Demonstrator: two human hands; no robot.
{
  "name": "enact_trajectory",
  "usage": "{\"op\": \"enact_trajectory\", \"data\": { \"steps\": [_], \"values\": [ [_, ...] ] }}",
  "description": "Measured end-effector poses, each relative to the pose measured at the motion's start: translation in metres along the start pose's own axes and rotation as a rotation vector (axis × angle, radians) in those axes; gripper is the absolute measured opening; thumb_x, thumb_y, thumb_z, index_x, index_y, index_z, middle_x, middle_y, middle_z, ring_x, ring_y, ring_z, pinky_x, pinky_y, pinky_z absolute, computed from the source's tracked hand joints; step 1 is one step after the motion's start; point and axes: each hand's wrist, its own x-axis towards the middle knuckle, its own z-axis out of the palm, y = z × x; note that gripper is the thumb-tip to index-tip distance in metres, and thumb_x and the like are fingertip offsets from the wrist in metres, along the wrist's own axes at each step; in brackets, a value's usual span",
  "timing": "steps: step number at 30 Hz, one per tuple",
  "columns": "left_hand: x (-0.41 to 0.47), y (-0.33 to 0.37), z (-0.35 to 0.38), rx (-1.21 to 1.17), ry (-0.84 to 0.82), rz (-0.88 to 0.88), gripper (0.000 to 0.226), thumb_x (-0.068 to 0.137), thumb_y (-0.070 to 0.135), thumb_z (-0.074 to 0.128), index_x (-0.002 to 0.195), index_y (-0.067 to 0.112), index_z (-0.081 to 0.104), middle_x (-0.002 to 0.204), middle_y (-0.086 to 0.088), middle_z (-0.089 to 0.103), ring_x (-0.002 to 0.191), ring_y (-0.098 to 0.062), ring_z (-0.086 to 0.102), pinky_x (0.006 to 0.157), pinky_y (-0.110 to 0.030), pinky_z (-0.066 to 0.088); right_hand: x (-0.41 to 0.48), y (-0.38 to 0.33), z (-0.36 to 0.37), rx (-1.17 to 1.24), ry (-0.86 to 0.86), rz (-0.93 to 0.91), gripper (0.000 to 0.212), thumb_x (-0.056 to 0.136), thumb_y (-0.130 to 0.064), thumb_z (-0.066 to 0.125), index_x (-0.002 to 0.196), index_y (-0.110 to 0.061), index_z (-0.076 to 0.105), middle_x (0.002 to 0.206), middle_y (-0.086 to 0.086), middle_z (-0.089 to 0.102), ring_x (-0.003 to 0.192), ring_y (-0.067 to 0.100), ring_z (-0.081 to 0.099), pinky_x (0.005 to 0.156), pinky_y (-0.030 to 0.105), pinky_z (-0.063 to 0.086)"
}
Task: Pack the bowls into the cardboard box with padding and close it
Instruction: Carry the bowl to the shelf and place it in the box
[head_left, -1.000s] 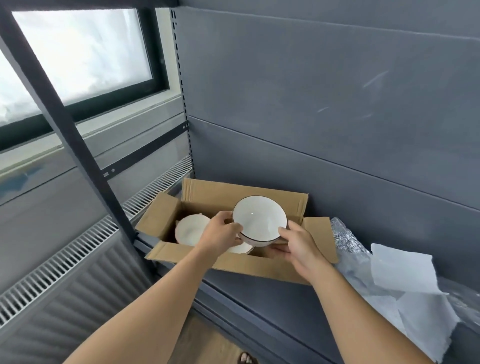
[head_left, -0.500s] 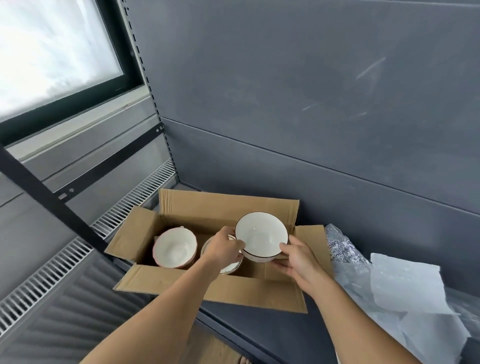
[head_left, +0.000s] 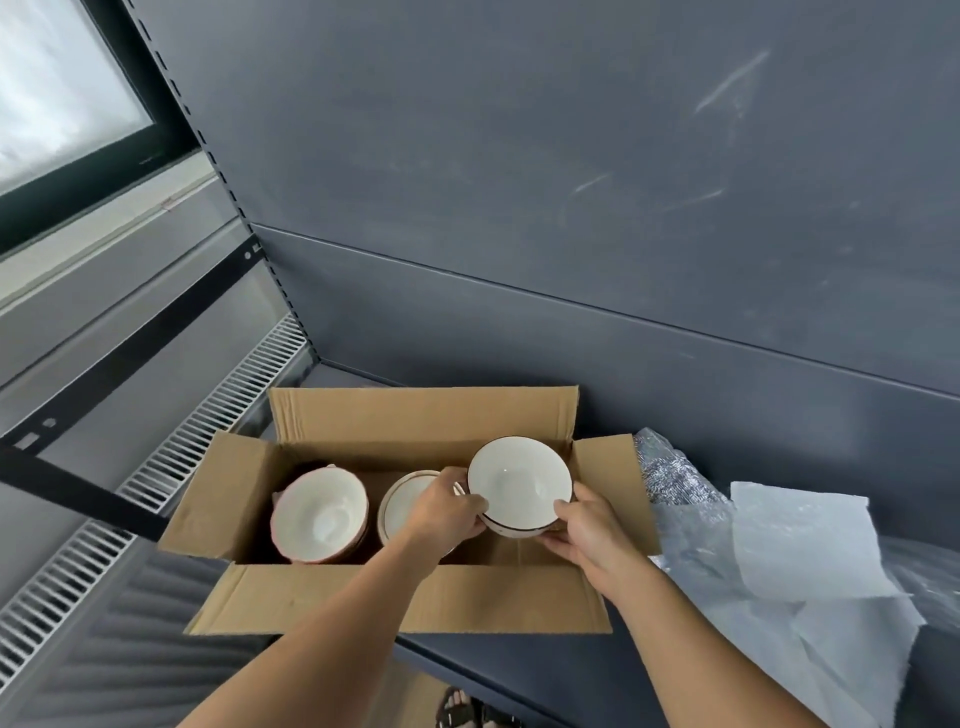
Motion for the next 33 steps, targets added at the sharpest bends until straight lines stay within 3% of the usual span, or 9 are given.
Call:
{"op": "enact_trajectory", "data": {
  "steps": [2, 4, 9, 14, 18, 27, 31, 33],
  "values": [
    [0.006, -0.001, 0.005, -0.076, -0.013, -0.055, 0.043, 0.088, 0.007, 0.062, 0.129, 0.017, 0.051, 0.099, 0.001, 0.057, 0.089, -0.015, 0.06, 0.077, -0.028, 0.06, 0.005, 0.003, -0.001, -0.015, 0.031, 0.007, 0.041, 0.099, -0.001, 0.037, 0.135, -0.017, 0.049, 0.129, 0.007, 0.052, 0.118, 0.028, 0.052, 0.093, 0.042, 0.054],
    [0.006, -0.002, 0.006, -0.116, -0.023, -0.084, 0.048, 0.088, 0.006, 0.062, 0.133, 0.017, 0.049, 0.1, 0.0, 0.056, 0.098, -0.022, 0.061, 0.085, -0.038, 0.059, 0.004, 0.004, 0.002, -0.041, 0.035, 0.002, 0.042, 0.099, -0.001, 0.037, 0.136, -0.018, 0.047, 0.128, 0.005, 0.052, 0.117, 0.025, 0.051, 0.088, 0.039, 0.055],
    [0.005, -0.006, 0.007, -0.061, -0.017, -0.08, 0.054, 0.089, 0.008, 0.06, 0.139, 0.018, 0.045, 0.115, -0.004, 0.056, 0.098, -0.018, 0.06, 0.065, -0.02, 0.055, 0.006, 0.005, 0.007, -0.147, 0.084, -0.011, 0.042, 0.098, -0.001, 0.04, 0.136, -0.017, 0.046, 0.124, 0.003, 0.05, 0.111, 0.023, 0.05, 0.079, 0.035, 0.057],
    [0.006, -0.007, 0.007, 0.045, -0.024, -0.05, 0.048, 0.085, 0.008, 0.058, 0.132, 0.016, 0.055, 0.1, -0.006, 0.068, 0.097, -0.023, 0.067, 0.088, -0.038, 0.056, 0.009, 0.01, 0.009, -0.268, 0.133, -0.021, 0.039, 0.096, -0.002, 0.047, 0.134, -0.013, 0.048, 0.126, 0.007, 0.052, 0.112, 0.026, 0.051, 0.086, 0.042, 0.059],
    [0.009, -0.011, 0.01, 0.195, -0.011, -0.005, 0.047, 0.089, 0.011, 0.06, 0.135, 0.019, 0.055, 0.096, 0.0, 0.062, 0.098, -0.021, 0.06, 0.081, -0.028, 0.049, 0.01, 0.013, 0.01, -0.22, 0.131, 0.013, 0.038, 0.095, 0.002, 0.044, 0.13, -0.01, 0.048, 0.12, 0.008, 0.05, 0.111, 0.026, 0.05, 0.082, 0.036, 0.057],
    [0.011, -0.019, 0.019, 0.178, 0.077, -0.083, 0.048, 0.081, 0.018, 0.076, 0.125, 0.017, 0.056, 0.101, 0.0, 0.063, 0.095, -0.021, 0.063, 0.082, -0.034, 0.058, 0.021, 0.02, 0.015, -0.316, 0.211, 0.058, 0.044, 0.093, -0.003, 0.047, 0.137, -0.005, 0.041, 0.125, 0.013, 0.051, 0.107, 0.029, 0.053, 0.084, 0.042, 0.059],
    [0.013, -0.021, 0.022, 0.173, 0.073, -0.091, 0.048, 0.082, 0.019, 0.075, 0.125, 0.018, 0.054, 0.105, -0.003, 0.065, 0.093, -0.021, 0.063, 0.074, -0.028, 0.056, 0.026, 0.019, 0.018, -0.336, 0.22, 0.1, 0.043, 0.092, -0.005, 0.045, 0.136, -0.004, 0.043, 0.114, 0.01, 0.048, 0.104, 0.03, 0.052, 0.083, 0.041, 0.059],
    [0.014, -0.021, 0.023, 0.172, 0.075, -0.086, 0.049, 0.083, 0.019, 0.074, 0.127, 0.018, 0.053, 0.108, -0.004, 0.066, 0.093, -0.02, 0.063, 0.07, -0.025, 0.053, 0.028, 0.018, 0.019, -0.366, 0.232, 0.122, 0.044, 0.092, -0.007, 0.045, 0.136, -0.004, 0.042, 0.118, 0.012, 0.051, 0.102, 0.03, 0.052, 0.084, 0.043, 0.059]
  ]
}}
